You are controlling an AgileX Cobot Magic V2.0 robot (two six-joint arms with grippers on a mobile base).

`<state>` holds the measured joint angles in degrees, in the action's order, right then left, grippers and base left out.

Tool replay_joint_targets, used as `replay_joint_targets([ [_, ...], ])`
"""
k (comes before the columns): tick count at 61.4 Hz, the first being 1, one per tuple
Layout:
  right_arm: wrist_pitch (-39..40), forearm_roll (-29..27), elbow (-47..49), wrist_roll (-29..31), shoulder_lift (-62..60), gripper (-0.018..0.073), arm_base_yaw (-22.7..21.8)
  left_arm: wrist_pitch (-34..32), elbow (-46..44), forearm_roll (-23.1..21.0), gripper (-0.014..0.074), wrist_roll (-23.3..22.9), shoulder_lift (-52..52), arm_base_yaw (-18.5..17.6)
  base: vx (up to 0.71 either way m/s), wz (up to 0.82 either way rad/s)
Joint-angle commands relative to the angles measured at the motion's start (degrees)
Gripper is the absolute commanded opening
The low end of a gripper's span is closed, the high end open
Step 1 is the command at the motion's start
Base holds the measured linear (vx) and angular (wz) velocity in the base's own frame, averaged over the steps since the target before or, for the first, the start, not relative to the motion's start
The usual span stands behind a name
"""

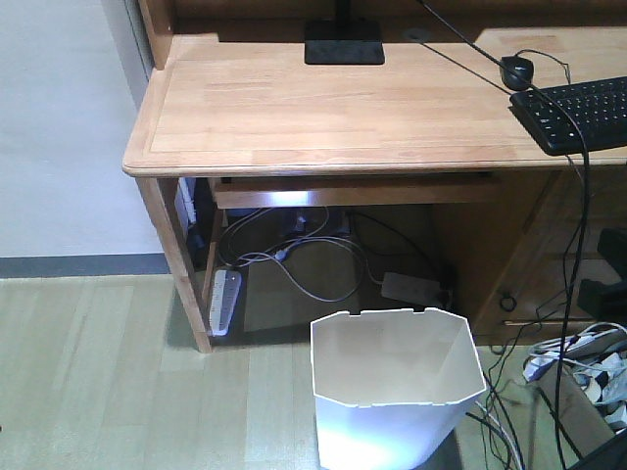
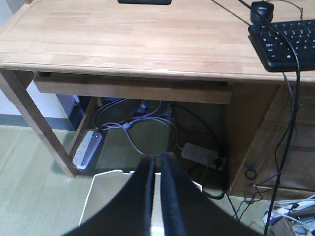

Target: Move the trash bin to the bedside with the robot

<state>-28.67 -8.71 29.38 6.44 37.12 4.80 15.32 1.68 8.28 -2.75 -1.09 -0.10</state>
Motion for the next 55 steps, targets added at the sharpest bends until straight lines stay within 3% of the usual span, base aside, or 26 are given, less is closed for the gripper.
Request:
replay_joint_targets([
  [1,2.70,0.94,1.94,-0.36,0.41,0.0092,-0.06,-4.23,1.65,-0.24,-0.0006,-0.46,-0.48,-0.35,0.00,0.00],
  [23,0.77,1.22,1.94,-1.39,0.41,0.0459,-0.06,-4.23,1.65,-0.24,-0.0006,-0.46,-0.48,-0.35,0.00,0.00],
  [30,0.33,1.22,1.94,-3.25,0.41,0.0538,-0.06,-4.23,1.65,-0.24,-0.0006,-0.46,-0.48,-0.35,0.00,0.00],
  [41,-3.07,4.94,5.33,-7.08,4.04,0.0556,-0.06,-4.23,1.65,-0.24,-0.0006,-0.46,-0.48,-0.35,0.00,0.00],
  [47,-7.64,9.99,10.76,-9.65,10.90,0.0556,-0.06,-4.23,1.65,-0.24,-0.0006,-0.46,-0.48,-0.35,0.00,0.00],
  [55,-9.87,11.63,17.98,-11.19,20.15,0.0556,-0.06,-4.23,1.65,-0.24,-0.0006,-0.46,-0.48,-0.35,0.00,0.00],
])
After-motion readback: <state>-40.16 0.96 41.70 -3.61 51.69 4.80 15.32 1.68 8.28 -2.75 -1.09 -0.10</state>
